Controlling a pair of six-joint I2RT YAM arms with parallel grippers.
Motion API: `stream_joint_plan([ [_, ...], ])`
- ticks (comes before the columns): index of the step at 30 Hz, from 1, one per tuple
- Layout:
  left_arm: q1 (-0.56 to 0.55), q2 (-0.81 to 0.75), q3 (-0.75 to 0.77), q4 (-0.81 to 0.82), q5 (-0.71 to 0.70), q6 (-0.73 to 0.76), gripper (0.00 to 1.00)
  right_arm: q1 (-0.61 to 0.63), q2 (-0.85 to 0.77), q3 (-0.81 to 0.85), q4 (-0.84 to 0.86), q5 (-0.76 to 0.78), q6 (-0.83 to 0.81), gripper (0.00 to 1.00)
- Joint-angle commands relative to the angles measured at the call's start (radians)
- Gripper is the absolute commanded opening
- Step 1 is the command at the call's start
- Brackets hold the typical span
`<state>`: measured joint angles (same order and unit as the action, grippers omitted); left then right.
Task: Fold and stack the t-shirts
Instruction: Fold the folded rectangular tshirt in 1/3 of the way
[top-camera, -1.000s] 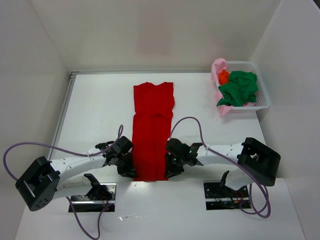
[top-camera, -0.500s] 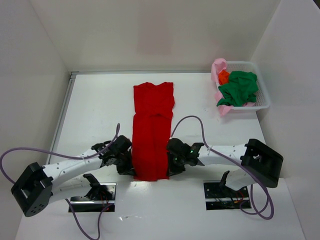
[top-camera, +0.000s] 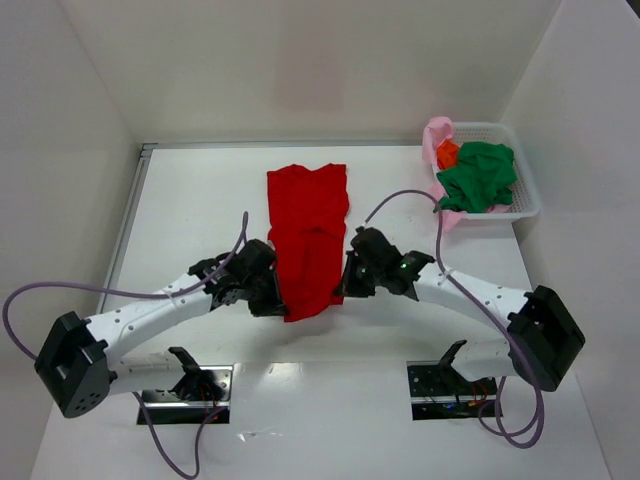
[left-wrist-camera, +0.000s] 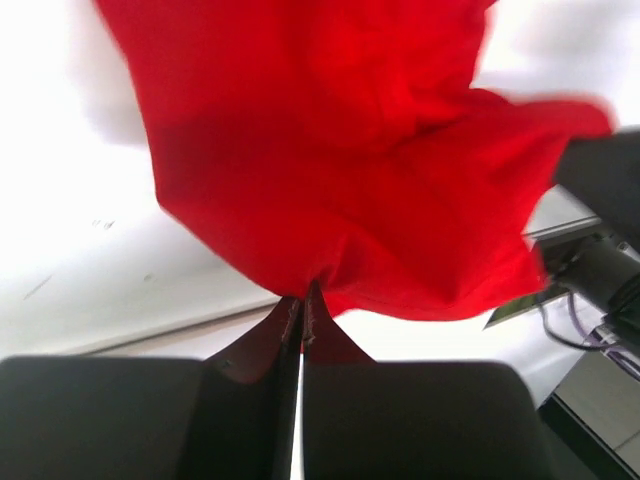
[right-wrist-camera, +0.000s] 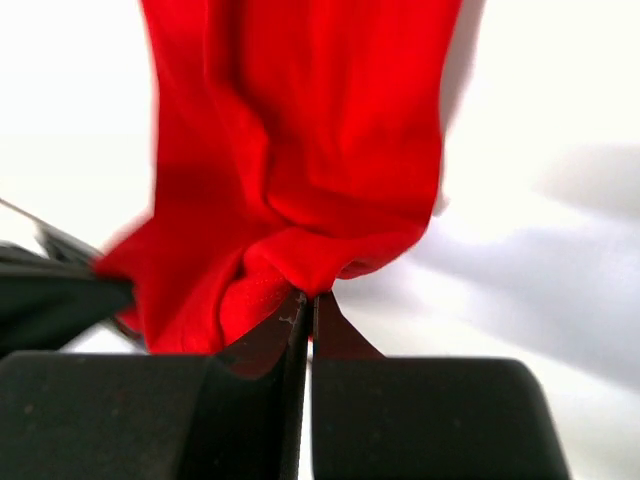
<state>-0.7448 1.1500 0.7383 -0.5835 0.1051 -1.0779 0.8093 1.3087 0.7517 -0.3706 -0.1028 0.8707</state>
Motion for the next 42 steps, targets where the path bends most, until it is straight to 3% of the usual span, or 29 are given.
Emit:
stream_joint_plan([
  [1,0.016,0.043,0.093,0.004,-0.039,0.053,0.00,-0.068,-0.039,0.071,0.011,0.017,-0.059,0.00],
  [17,0.320,0.234,0.318,-0.026,-0.070,0.315,0.00,-0.234,0.148,0.284,0.088,-0.011,-0.139,0.00],
  [21,0.381,0.280,0.355,0.007,-0.010,0.386,0.00,-0.255,0.182,0.324,0.098,-0.031,-0.139,0.00],
  [27,0.412,0.388,0.433,0.017,0.044,0.486,0.00,-0.277,0.215,0.333,0.133,-0.040,-0.139,0.02],
  [42,0.464,0.583,0.620,0.039,0.011,0.564,0.00,-0.325,0.323,0.351,0.211,-0.017,-0.130,0.02],
])
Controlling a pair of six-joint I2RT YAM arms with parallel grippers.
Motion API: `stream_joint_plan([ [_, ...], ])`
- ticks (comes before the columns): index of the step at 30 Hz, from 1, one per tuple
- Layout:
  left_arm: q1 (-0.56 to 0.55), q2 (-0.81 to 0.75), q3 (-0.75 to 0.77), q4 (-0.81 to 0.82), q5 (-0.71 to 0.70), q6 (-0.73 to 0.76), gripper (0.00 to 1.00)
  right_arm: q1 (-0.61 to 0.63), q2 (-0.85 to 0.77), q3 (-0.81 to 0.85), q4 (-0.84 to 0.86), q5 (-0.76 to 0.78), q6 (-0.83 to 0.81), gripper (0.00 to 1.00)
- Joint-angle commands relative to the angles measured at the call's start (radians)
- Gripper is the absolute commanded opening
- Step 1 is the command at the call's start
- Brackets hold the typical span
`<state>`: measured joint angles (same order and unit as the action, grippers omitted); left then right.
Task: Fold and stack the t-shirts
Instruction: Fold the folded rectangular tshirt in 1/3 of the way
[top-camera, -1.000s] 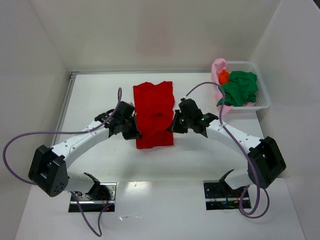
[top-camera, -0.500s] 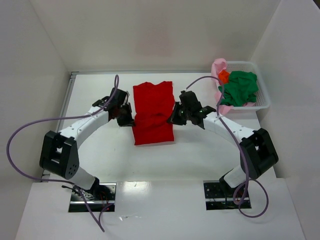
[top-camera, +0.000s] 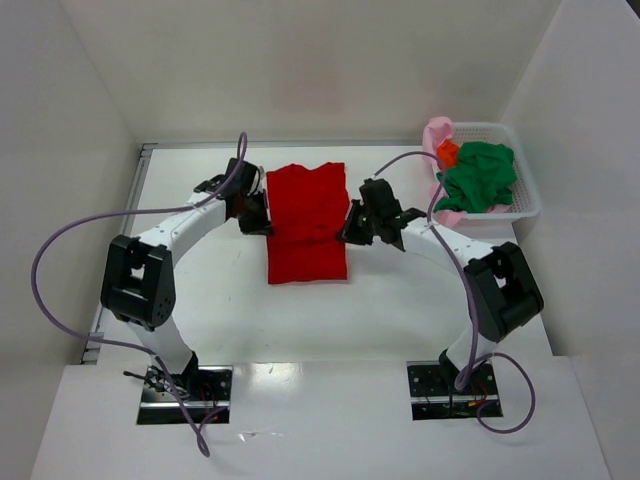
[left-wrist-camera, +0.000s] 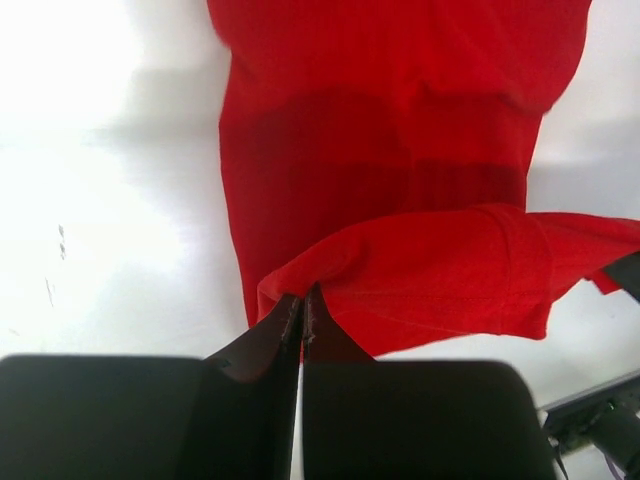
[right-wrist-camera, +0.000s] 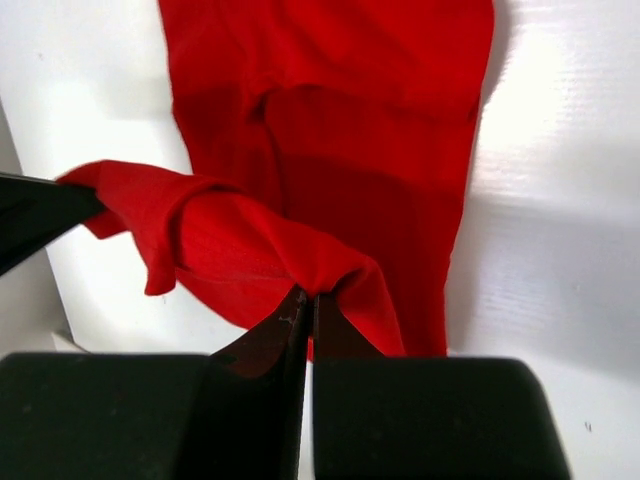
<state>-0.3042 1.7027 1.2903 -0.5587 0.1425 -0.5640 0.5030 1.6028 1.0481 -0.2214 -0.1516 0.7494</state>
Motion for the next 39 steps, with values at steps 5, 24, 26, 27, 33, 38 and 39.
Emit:
stream_joint_plan([
  [5,0.042,0.107,0.138,0.014,-0.035,0.079,0.00,-0.027,0.066,0.075,0.082,0.052,0.002,0.02],
  [24,0.062,0.287,0.222,0.051,0.005,0.108,0.08,-0.083,0.193,0.124,0.119,0.089,0.011,0.03],
  [26,0.062,0.296,0.231,0.051,0.005,0.108,0.09,-0.092,0.203,0.124,0.132,0.089,0.011,0.06],
  [27,0.072,0.296,0.231,0.062,0.005,0.108,0.09,-0.092,0.203,0.124,0.146,0.089,0.021,0.06],
  [33,0.093,0.305,0.221,0.112,0.032,0.081,0.24,-0.092,0.236,0.135,0.205,0.098,0.021,0.11],
  [38,0.112,0.327,0.259,0.121,0.043,0.081,0.44,-0.101,0.272,0.171,0.214,0.098,0.021,0.19],
  [39,0.112,0.327,0.259,0.121,0.043,0.081,0.46,-0.101,0.281,0.181,0.226,0.098,0.012,0.26],
])
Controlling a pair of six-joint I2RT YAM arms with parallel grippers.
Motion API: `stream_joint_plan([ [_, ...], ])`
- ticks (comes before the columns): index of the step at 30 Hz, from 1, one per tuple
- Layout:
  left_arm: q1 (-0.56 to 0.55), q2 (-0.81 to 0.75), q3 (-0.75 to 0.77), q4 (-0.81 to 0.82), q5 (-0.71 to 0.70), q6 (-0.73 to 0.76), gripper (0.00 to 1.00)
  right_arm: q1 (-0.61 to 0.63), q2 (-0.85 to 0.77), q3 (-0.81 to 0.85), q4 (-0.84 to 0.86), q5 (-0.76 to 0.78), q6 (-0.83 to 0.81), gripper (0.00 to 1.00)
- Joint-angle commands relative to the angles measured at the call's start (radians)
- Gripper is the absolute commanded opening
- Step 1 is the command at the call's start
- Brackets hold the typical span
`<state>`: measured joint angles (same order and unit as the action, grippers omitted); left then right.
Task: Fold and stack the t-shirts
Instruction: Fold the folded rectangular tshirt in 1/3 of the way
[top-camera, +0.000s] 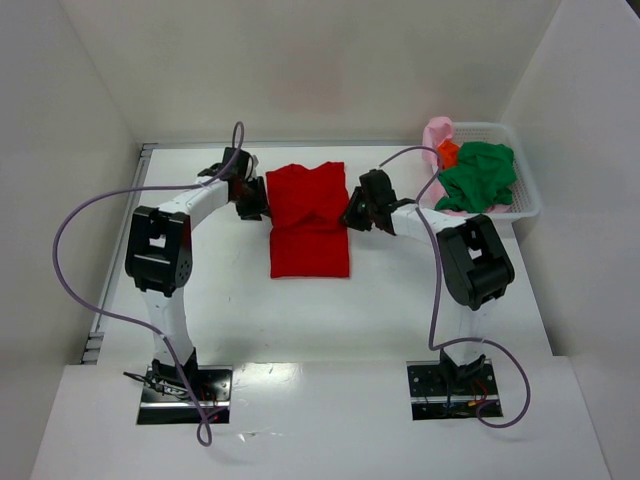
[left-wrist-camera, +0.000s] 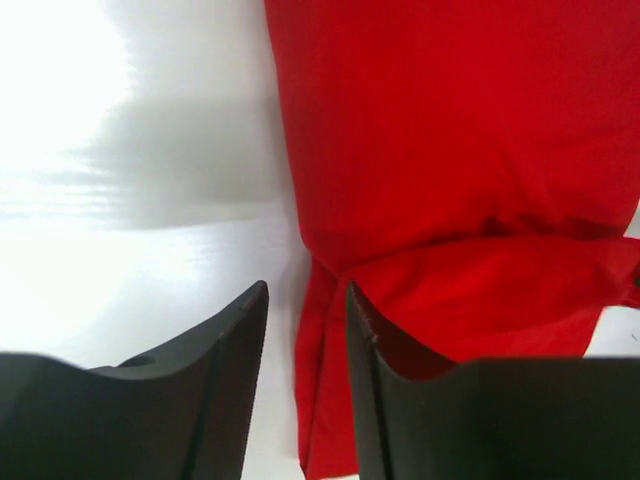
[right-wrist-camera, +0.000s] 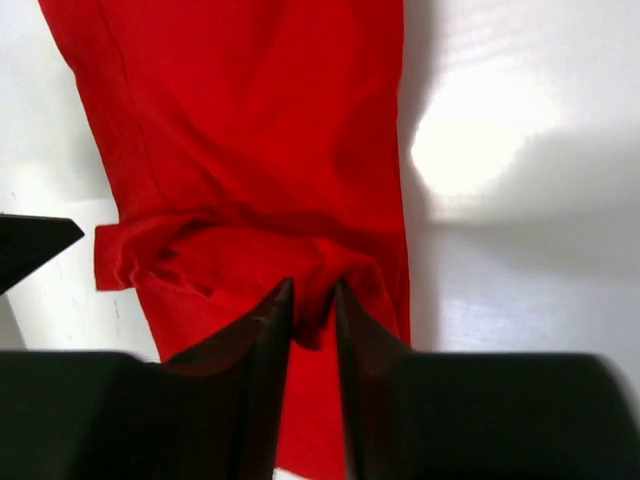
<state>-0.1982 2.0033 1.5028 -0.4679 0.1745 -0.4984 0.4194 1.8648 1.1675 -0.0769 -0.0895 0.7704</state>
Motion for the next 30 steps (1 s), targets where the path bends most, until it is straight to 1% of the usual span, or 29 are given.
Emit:
stream_joint_plan([
  [1,0.016,0.026,0.057,0.031,0.011,0.015,0.47,-0.018,0.028,0.061,0.081,0.036,-0.010,0.31],
  [2,0.016,0.026,0.057,0.031,0.011,0.015,0.49,-0.018,0.028,0.073,0.081,0.036,-0.010,0.34],
  [4,0.025,0.026,0.066,0.031,0.011,0.015,0.52,-0.018,0.037,0.089,0.081,0.036,-0.010,0.37],
  [5,0.025,0.026,0.077,0.031,0.011,0.015,0.52,-0.028,0.037,0.102,0.092,0.048,-0.010,0.37],
  [7,0.036,-0.003,0.077,0.051,0.022,0.015,0.59,-0.028,0.037,0.113,0.112,0.048,0.001,0.37],
  [10,0.045,-0.029,0.077,0.072,0.075,0.026,0.68,-0.048,0.037,0.164,0.112,0.048,-0.017,0.38],
  [11,0.045,-0.044,0.077,0.072,0.107,0.026,0.69,-0.048,0.049,0.193,0.098,0.048,-0.017,0.38],
  [13,0.045,-0.069,0.064,0.095,0.147,0.037,0.71,-0.057,0.050,0.215,0.085,0.039,-0.026,0.41],
  [14,0.045,-0.078,0.053,0.095,0.175,0.037,0.72,-0.057,0.050,0.215,0.085,0.039,-0.039,0.46],
  [17,0.036,-0.112,0.001,0.139,0.204,0.037,0.72,-0.067,0.007,0.205,0.075,0.075,-0.060,0.56],
  [18,0.036,-0.112,-0.015,0.153,0.229,0.037,0.71,-0.067,-0.019,0.205,0.075,0.076,-0.060,0.58],
  [19,0.036,-0.124,-0.027,0.176,0.241,0.037,0.65,-0.067,-0.033,0.189,0.075,0.086,-0.071,0.58],
  [20,0.036,-0.124,-0.048,0.190,0.255,0.037,0.58,-0.067,-0.044,0.167,0.084,0.086,-0.071,0.54],
  [21,0.026,-0.133,-0.058,0.202,0.267,0.025,0.51,-0.076,-0.062,0.158,0.085,0.076,-0.071,0.46],
  [22,0.026,-0.133,-0.058,0.228,0.295,0.015,0.42,-0.076,-0.062,0.147,0.085,0.076,-0.071,0.40],
  [23,0.017,-0.124,-0.058,0.238,0.310,0.000,0.26,-0.076,-0.062,0.127,0.094,0.067,-0.071,0.32],
  [24,0.017,-0.124,-0.058,0.238,0.322,0.000,0.19,-0.076,-0.072,0.118,0.094,0.054,-0.071,0.25],
  [25,0.005,-0.109,-0.058,0.248,0.322,-0.009,0.14,-0.076,-0.072,0.109,0.094,0.045,-0.071,0.13],
  [26,0.005,-0.094,-0.058,0.249,0.322,-0.009,0.09,-0.076,-0.072,0.091,0.094,0.034,-0.071,0.10],
  [27,-0.007,-0.094,-0.058,0.262,0.322,-0.009,0.07,-0.076,-0.063,0.081,0.094,0.013,-0.071,0.09],
  [30,-0.020,-0.054,-0.058,0.275,0.287,-0.020,0.07,-0.076,-0.030,0.070,0.085,-0.001,-0.082,0.08],
])
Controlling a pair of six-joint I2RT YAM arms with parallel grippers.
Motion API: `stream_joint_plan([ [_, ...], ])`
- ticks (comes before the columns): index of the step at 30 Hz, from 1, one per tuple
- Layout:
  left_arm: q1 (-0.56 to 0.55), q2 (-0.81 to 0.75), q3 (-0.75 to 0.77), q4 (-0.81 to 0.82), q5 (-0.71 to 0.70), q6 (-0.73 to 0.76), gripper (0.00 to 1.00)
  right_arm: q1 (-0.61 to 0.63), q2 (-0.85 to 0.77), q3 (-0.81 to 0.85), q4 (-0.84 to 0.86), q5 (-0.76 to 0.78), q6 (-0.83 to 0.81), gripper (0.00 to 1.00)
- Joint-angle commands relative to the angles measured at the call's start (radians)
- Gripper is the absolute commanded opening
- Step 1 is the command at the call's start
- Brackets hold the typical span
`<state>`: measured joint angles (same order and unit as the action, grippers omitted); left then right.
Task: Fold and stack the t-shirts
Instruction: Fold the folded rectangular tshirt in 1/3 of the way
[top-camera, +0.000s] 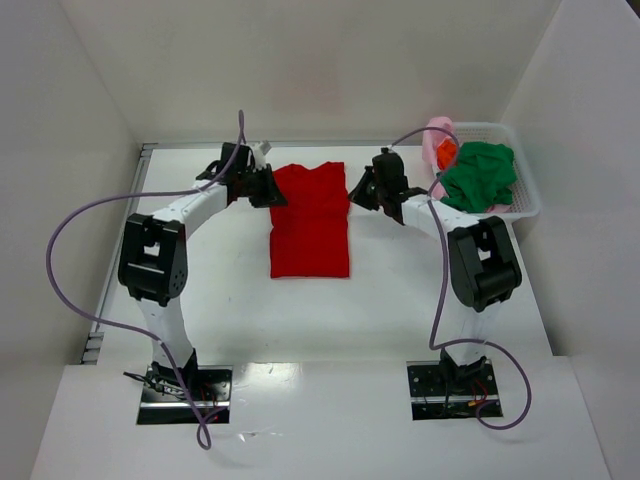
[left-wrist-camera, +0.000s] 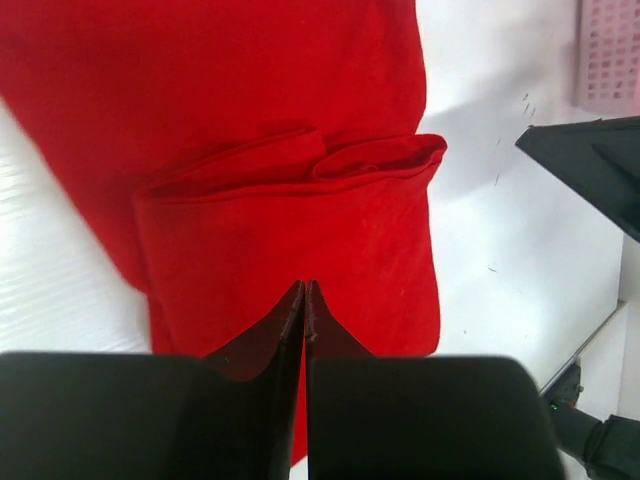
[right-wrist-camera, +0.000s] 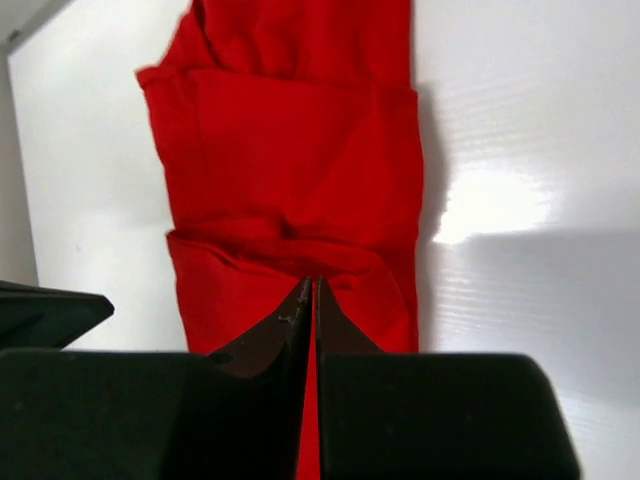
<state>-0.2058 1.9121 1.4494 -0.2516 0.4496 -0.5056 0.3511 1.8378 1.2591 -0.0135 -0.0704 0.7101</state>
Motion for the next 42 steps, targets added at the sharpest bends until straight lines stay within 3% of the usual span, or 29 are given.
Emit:
stream_joint_plan([
  [1,-0.021,0.048,0.006,0.058,-0.005,-0.013,0.07,-0.008,0.006,-0.021,0.021,-0.020,-0.034,0.08],
  [6,-0.021,0.123,0.032,0.048,-0.058,-0.023,0.11,-0.008,0.057,-0.021,0.009,-0.020,-0.057,0.08],
  [21,0.008,0.199,0.026,-0.040,-0.269,-0.056,0.09,-0.008,0.181,0.049,0.018,-0.075,-0.066,0.09],
  [30,0.029,0.151,0.026,-0.080,-0.275,-0.025,0.21,-0.008,0.140,0.059,-0.011,-0.054,-0.086,0.12],
  [34,0.029,0.045,-0.032,-0.089,-0.275,-0.014,0.40,-0.008,0.055,0.024,-0.020,-0.045,-0.086,0.22],
  [36,0.029,-0.031,-0.075,-0.101,-0.275,-0.014,0.61,-0.008,0.012,-0.006,-0.020,-0.045,-0.095,0.29],
  [39,0.029,-0.138,-0.128,-0.110,-0.266,-0.014,0.78,-0.008,-0.077,-0.076,-0.020,-0.054,-0.095,0.37],
  [42,0.029,-0.240,-0.213,-0.110,-0.236,-0.037,0.83,-0.008,-0.161,-0.168,-0.020,-0.077,-0.084,0.45],
])
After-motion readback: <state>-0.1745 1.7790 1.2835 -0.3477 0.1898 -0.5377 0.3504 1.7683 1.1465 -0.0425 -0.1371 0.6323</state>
